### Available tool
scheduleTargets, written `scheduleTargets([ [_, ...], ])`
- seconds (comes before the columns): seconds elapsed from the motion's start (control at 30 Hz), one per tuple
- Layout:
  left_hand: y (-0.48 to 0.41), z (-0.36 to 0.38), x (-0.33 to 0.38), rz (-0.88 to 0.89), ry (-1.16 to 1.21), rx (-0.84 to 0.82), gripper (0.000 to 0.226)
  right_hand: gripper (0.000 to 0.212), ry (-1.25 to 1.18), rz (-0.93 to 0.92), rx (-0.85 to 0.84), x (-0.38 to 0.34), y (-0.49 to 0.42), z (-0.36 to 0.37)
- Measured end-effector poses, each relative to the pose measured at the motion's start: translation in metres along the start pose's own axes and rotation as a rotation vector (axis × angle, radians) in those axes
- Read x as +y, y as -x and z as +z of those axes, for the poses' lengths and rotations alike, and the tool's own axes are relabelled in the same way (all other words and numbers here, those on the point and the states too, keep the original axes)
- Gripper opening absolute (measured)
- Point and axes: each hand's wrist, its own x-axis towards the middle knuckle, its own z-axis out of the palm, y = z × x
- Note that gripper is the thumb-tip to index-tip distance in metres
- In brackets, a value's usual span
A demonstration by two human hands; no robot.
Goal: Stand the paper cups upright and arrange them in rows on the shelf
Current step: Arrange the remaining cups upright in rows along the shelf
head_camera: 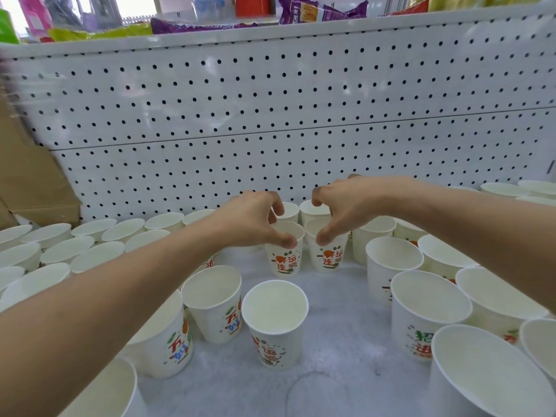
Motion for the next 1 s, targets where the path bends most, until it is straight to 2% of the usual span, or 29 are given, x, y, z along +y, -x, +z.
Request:
scheduleTargets([
  [0.4, 0.001, -0.001, 0.0, 0.013, -0.059, 0.045, 0.062, 0.082, 0.013, 0.02, 0.029, 0.006, -0.002, 0.003],
  [0.53, 0.009, -0.039, -0.024, -0.006, 0.018, 0.192, 0.04, 0.061, -0.062, -0.066, 0.221, 0.0, -0.008, -0.009],
  [0.63, 0.015, -0.053, -0.054, -0.041, -0.024, 0.117, 0.024, 0.044, -0.103, -0.143, 0.286, -0.013, -0.02, -0.017],
  [0.7, 0.014, -0.046, -0.068, -0.055, -0.104, 0.07, 0.019, 0.034, -0.119, -0.181, 0.283, -0.026, -0.031, -0.019],
  [0.8, 0.008, -0.03, -0.07, -0.035, -0.134, 0.049, 0.024, 0.027, -0.109, -0.203, 0.286, -0.046, -0.046, -0.018],
  [0.9, 0.001, -0.02, -0.063, -0.009, -0.162, 0.05, 0.029, 0.021, -0.093, -0.16, 0.298, -0.057, -0.059, -0.019],
  [1.0, -0.007, -0.017, -0.063, 0.028, -0.287, 0.029, 0.02, 0.019, -0.069, -0.106, 0.234, -0.058, -0.068, -0.019],
])
